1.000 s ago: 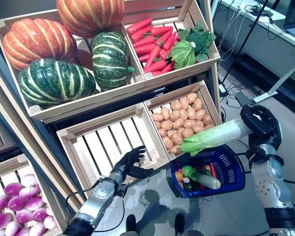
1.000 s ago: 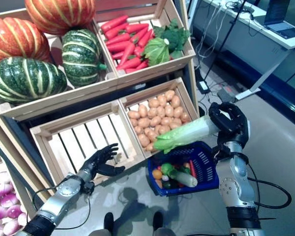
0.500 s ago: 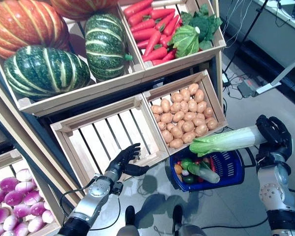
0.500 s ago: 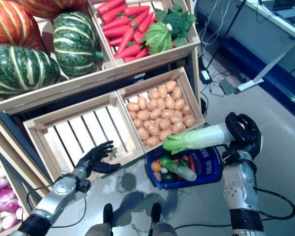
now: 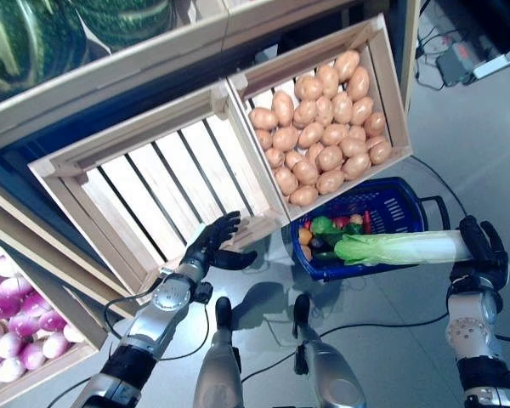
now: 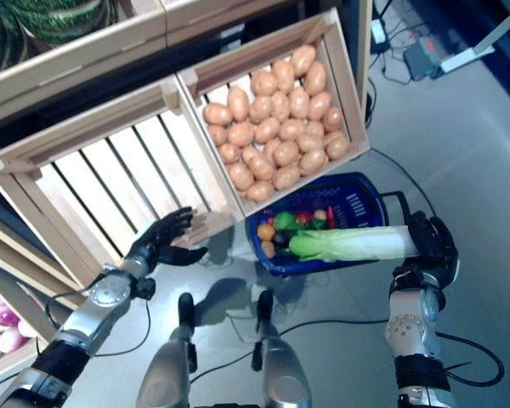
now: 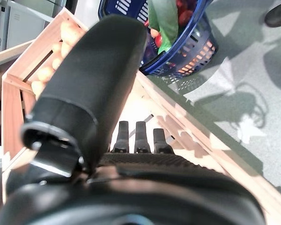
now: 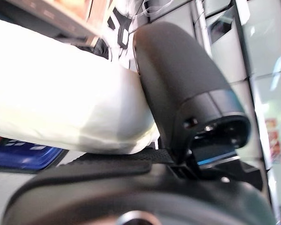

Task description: Put vegetables into the basket

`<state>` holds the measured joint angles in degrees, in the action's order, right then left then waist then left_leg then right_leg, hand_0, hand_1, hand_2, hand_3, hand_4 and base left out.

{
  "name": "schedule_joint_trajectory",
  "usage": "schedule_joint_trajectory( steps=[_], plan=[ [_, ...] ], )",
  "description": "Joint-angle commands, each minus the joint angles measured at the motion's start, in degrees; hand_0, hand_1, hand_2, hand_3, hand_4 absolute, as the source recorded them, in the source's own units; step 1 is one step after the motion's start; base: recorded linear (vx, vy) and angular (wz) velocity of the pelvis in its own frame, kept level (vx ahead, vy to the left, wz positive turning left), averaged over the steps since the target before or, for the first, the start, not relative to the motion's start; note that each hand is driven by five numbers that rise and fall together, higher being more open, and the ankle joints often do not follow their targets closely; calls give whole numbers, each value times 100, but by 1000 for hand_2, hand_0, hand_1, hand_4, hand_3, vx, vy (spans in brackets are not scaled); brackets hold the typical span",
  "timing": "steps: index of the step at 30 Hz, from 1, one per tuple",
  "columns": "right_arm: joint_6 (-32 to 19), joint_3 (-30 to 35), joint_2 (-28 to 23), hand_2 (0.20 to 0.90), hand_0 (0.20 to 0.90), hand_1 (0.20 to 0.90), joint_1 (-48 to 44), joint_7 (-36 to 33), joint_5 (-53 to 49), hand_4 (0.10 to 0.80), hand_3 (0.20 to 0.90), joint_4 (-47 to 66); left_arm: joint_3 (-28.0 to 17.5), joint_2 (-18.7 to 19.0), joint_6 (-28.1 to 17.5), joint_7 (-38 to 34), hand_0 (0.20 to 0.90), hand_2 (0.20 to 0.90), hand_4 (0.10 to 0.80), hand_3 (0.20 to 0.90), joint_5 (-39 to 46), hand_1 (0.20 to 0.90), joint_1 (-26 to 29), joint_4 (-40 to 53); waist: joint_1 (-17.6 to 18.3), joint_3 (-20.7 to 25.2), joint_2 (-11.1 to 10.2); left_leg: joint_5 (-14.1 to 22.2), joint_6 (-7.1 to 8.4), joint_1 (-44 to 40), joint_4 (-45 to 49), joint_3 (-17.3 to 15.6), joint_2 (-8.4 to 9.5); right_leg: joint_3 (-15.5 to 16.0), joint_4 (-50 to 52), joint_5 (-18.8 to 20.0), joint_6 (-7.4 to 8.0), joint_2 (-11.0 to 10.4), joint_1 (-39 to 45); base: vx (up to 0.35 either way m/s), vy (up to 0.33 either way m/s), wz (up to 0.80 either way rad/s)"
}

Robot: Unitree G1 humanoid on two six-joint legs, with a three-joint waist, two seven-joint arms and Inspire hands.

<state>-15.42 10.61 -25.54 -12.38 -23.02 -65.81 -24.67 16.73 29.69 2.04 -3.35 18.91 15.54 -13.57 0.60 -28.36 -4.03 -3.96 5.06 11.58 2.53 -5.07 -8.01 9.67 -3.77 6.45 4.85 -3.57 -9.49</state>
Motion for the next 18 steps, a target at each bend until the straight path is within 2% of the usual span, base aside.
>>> schedule_joint_trajectory(
  steps=[1, 7, 13, 18],
  plan=[
    [-1084, 224, -505, 300, 300, 300, -575, 267, -11, 400, 300, 251, 42, 45, -817, -119, 900, 900, 800, 900, 176, 900, 570, 381, -119, -42, 74, 262, 75, 883, 1013, 325, 78, 166, 1241, -652, -55, -30, -310, -144, -28, 3],
    [-1360, -34, -544, 300, 300, 300, -1076, 417, -213, 400, 300, -127, 215, 0, -867, -178, 900, 900, 800, 900, 209, 900, 944, 430, -138, -144, 181, 287, 105, 1491, 1361, 278, 109, 358, 1620, -792, -133, -79, -900, -122, -4, 0],
    [-1733, -98, -609, 300, 300, 300, -1785, 506, -549, 400, 300, -590, 346, -33, -879, -164, 900, 900, 800, 900, 380, 900, 1228, 441, -277, -144, 320, 423, 23, 2094, 1834, 440, 245, 420, 2292, -939, -157, -278, -1602, -43, 5, 2],
    [-1785, -149, -767, 300, 300, 300, -2391, 489, -515, 400, 300, -1006, 462, -14, -1054, -109, 900, 900, 800, 900, 414, 900, 1459, 455, -325, -144, 453, 590, 11, 2678, 2287, 457, 311, 370, 2783, -1036, -130, -454, -2270, -9, 4, 4]
  ],
)
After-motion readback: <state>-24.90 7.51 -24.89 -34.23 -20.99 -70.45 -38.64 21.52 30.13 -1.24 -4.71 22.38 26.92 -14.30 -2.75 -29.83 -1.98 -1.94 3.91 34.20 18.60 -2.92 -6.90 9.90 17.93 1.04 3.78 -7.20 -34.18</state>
